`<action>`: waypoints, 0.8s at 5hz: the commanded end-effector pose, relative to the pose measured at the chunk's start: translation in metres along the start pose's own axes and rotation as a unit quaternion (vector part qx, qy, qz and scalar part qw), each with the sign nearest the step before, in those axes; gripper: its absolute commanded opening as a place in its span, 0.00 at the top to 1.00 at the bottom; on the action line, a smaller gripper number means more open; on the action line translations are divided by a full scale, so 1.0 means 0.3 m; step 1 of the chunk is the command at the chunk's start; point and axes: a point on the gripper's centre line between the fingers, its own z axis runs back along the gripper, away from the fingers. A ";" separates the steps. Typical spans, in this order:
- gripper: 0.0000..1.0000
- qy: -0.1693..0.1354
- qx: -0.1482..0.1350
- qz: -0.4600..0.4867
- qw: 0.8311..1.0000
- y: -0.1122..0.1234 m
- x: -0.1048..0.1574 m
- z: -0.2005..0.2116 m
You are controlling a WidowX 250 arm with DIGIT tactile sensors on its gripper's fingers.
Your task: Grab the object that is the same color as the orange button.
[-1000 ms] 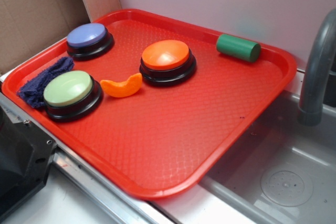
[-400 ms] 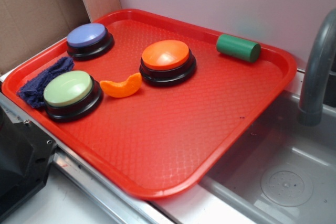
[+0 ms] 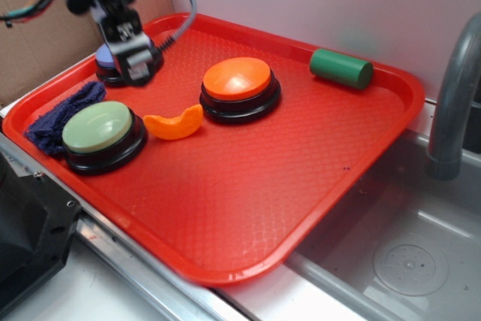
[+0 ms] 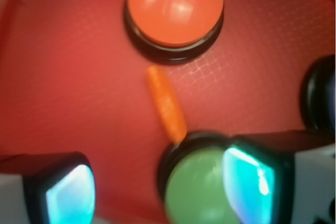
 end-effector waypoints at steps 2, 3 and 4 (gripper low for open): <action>0.00 -0.059 0.020 -0.013 0.998 -0.008 0.030 -0.054; 0.00 -0.059 0.020 -0.013 0.998 -0.008 0.030 -0.054; 0.00 -0.049 0.018 -0.035 0.998 -0.001 0.071 -0.195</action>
